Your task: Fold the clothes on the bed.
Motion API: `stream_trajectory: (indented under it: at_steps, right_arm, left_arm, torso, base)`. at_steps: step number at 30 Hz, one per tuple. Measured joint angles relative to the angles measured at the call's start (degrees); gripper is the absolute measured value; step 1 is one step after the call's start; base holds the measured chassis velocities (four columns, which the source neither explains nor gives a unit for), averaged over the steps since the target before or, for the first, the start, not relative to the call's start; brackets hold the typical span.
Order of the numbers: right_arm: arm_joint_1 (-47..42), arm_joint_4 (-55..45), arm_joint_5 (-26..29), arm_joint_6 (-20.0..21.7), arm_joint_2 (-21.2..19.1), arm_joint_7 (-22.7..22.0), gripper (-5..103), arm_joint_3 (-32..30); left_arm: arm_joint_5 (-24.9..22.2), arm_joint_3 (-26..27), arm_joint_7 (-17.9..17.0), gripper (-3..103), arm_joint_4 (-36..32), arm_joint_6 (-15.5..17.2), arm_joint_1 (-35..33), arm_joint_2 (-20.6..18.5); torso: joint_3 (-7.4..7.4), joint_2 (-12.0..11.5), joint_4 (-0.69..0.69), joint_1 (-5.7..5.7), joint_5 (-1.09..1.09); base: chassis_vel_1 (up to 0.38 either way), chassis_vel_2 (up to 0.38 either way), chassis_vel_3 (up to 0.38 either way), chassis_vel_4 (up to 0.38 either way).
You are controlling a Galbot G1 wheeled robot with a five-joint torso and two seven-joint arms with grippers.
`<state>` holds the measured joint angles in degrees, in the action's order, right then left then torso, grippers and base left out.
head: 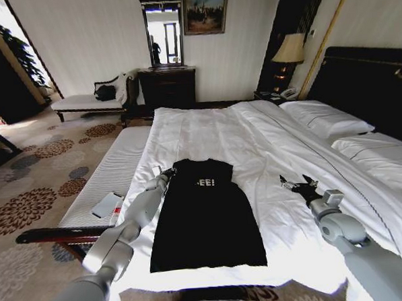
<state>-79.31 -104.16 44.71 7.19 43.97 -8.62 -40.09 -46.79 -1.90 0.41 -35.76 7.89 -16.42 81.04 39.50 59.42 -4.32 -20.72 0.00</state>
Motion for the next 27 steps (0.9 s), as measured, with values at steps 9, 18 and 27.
stream_trajectory:
  at_steps: [9, 18, 27]
  right_arm:
    - [-0.18, -0.55, 0.66, 0.20, -0.46, -0.13, 100, -0.68]
    - [0.02, -0.60, 0.66, 0.27, -0.23, -0.20, 100, -0.61]
    - [-0.29, -1.37, 1.81, 0.57, -0.58, -0.43, 100, -1.44]
  left_arm:
    - [0.80, 0.08, -0.01, 46, 0.77, 0.67, 0.47, 1.75]
    - [1.00, -0.19, 0.00, 76, 0.26, 0.90, 0.52, 1.43]
    - [0.78, 0.56, -0.01, 43, 2.33, 0.90, 1.04, 2.54]
  torso:
    - [0.00, 0.00, -0.03, 0.00, 0.01]
    - [0.00, 0.00, -0.01, 0.00, 0.00]
    - [0.00, 0.00, -0.01, 0.00, 0.00]
  base:
    - [0.000, 0.000, 0.000, 0.000]
    - [0.000, 0.000, 0.000, 0.000]
    - [0.000, 0.000, 0.000, 0.000]
